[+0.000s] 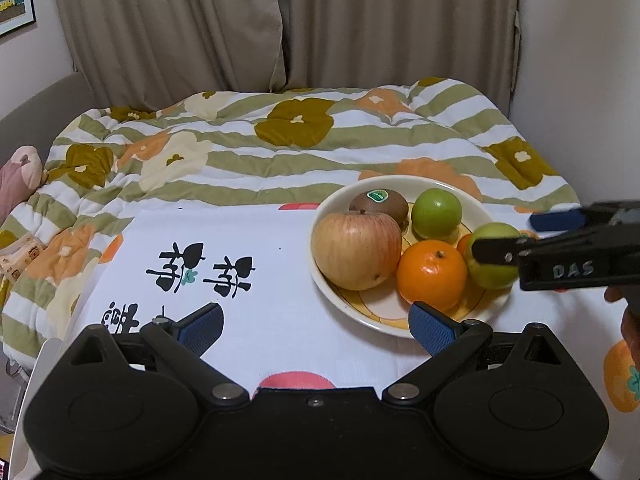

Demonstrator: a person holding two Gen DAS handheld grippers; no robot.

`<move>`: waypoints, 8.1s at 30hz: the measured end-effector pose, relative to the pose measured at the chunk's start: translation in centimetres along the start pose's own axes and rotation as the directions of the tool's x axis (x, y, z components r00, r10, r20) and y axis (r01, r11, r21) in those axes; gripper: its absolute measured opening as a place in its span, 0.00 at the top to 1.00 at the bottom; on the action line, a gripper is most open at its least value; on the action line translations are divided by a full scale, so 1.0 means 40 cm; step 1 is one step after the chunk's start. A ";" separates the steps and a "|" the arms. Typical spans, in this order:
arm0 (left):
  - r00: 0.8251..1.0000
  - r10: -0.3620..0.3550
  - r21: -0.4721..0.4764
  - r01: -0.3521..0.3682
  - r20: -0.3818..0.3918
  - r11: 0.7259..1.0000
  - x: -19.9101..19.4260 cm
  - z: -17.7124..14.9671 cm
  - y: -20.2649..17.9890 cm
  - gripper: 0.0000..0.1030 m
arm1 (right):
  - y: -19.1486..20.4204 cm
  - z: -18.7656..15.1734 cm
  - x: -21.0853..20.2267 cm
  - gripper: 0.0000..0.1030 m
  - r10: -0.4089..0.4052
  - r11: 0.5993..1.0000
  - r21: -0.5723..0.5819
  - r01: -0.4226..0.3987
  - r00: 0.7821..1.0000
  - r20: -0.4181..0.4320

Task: Organize fruits
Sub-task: 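Open both tools and lift them away from the bowl, then move the left tool to the large orange while the right tool approaches a tangerine, then close the left tool on the large orange while the right tool grasps the tangerine, then carry the orange and tangerine into the duck bowl and open both tools, then withdraw both tools and move toward the red cherry tomatoes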

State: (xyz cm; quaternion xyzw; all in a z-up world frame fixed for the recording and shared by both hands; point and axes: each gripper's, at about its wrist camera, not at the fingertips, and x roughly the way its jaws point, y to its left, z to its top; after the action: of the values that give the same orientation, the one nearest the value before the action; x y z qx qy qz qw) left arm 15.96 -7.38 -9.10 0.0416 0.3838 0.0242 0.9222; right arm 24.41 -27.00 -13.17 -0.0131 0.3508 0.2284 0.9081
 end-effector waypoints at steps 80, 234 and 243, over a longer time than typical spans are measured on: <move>0.864 -0.495 0.622 0.437 -0.090 0.650 0.033 -0.159 -0.124 0.12 | 0.127 -0.375 -0.304 0.00 -0.375 0.814 0.436 0.385 0.920 -0.111; 0.994 -0.107 0.095 0.106 0.000 0.990 0.072 0.156 -0.046 0.05 | -0.129 0.126 0.138 0.05 0.025 0.997 0.069 -0.017 0.993 -0.112; 0.995 -0.092 0.115 0.088 0.029 0.990 0.045 0.162 -0.049 0.05 | -0.143 0.128 0.092 0.05 0.015 0.995 0.101 -0.005 0.995 -0.100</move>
State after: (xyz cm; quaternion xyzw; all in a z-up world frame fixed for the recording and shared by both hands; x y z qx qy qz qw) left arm 21.85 -9.58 -6.01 0.0769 0.3700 -0.0400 0.9250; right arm 32.46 -29.68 -12.46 0.0231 0.4071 0.2140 0.8877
